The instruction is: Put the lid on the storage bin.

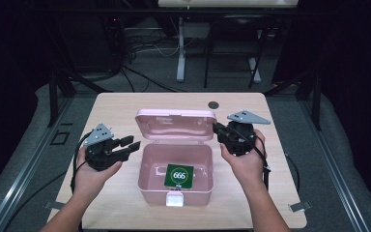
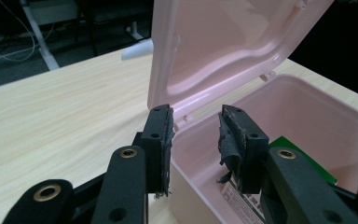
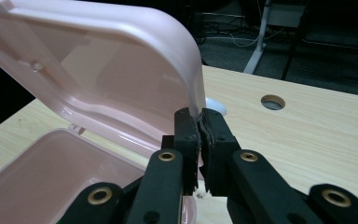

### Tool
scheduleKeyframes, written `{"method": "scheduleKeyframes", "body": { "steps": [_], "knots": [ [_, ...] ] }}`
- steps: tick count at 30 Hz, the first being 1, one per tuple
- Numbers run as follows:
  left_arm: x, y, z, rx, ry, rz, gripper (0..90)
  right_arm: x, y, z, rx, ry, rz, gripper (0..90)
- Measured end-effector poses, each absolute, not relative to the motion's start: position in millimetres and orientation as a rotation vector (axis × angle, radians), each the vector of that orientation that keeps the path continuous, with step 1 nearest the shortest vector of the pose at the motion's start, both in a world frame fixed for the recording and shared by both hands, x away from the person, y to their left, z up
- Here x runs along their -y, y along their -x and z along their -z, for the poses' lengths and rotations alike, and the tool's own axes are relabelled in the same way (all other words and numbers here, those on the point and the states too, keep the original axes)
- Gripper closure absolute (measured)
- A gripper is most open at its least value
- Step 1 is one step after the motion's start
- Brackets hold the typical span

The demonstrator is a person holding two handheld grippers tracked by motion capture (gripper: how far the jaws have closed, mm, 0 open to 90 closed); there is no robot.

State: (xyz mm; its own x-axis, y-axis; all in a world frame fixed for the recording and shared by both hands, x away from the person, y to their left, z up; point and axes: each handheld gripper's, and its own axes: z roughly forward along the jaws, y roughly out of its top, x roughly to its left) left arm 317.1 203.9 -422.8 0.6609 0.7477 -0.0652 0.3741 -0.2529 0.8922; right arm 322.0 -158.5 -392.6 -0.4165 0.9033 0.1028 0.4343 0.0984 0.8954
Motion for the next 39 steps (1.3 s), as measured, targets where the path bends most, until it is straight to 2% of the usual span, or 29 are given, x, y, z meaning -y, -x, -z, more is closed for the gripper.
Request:
{"method": "scheduleKeyframes", "body": {
  "steps": [9, 16, 29, 39],
  "knots": [
    [-198, -323, 401, -0.890, -1.836, -0.523, 60.0, 159, -318, 395, -1.891, -1.303, -1.293, 85.5],
    [-194, -327, 387, -0.885, -1.817, -0.576, 60.9, 160, -317, 396, -1.889, -1.305, -1.311, 85.2],
    [-183, -332, 381, -0.903, -1.795, -0.633, 79.9, 162, -317, 398, -1.880, -1.317, -1.339, 84.6],
    [-182, -331, 383, -0.930, -1.784, -0.651, 84.9, 167, -315, 397, -1.892, -1.326, -1.361, 83.1]
  ]
}}
